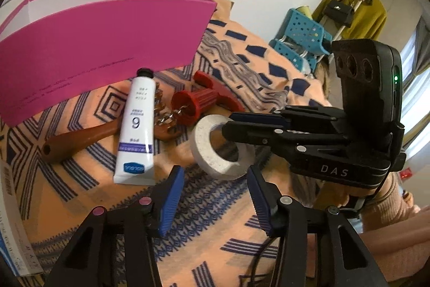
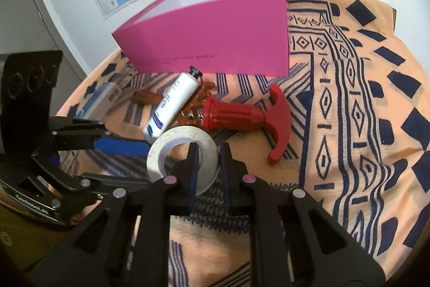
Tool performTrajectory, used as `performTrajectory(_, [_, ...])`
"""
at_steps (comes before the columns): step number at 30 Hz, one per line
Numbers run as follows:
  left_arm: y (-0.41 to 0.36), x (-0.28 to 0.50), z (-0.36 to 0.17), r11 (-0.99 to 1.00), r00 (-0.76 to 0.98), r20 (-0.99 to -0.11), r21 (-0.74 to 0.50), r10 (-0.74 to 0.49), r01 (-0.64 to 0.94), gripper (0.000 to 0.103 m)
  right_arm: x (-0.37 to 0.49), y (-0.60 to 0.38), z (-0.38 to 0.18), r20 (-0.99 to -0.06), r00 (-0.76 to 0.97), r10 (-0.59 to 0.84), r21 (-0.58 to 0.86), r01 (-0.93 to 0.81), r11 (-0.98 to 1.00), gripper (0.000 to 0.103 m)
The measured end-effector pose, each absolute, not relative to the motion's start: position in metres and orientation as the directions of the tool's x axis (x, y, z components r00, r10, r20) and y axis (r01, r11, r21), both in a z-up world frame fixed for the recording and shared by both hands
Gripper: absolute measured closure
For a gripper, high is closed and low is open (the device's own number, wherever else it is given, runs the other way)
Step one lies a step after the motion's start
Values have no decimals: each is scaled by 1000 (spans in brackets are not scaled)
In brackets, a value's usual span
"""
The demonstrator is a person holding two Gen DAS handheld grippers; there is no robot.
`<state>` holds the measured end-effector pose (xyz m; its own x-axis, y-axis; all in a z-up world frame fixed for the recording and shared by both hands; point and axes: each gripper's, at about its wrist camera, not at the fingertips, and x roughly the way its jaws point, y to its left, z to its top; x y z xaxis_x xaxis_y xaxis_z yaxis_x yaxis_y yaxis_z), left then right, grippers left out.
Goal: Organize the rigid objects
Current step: 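Grasp the white tape roll by its rim with the right tool, then carry the tape roll into the magenta box and open the right tool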
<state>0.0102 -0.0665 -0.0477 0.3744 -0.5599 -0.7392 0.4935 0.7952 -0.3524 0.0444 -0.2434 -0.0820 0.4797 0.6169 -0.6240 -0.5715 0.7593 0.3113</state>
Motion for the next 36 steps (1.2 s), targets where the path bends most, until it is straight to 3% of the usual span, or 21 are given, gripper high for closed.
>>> performTrajectory(2, [-66,11,-44,788,375,-729,-364,-572,496,64,42,-243,-76,-610,487,625,311,-578,754,86])
performTrajectory(36, [-62,83,61,839,610,-599,-219,-519,498,65,113,-236,31,-405,626,666,220,-641,736,86])
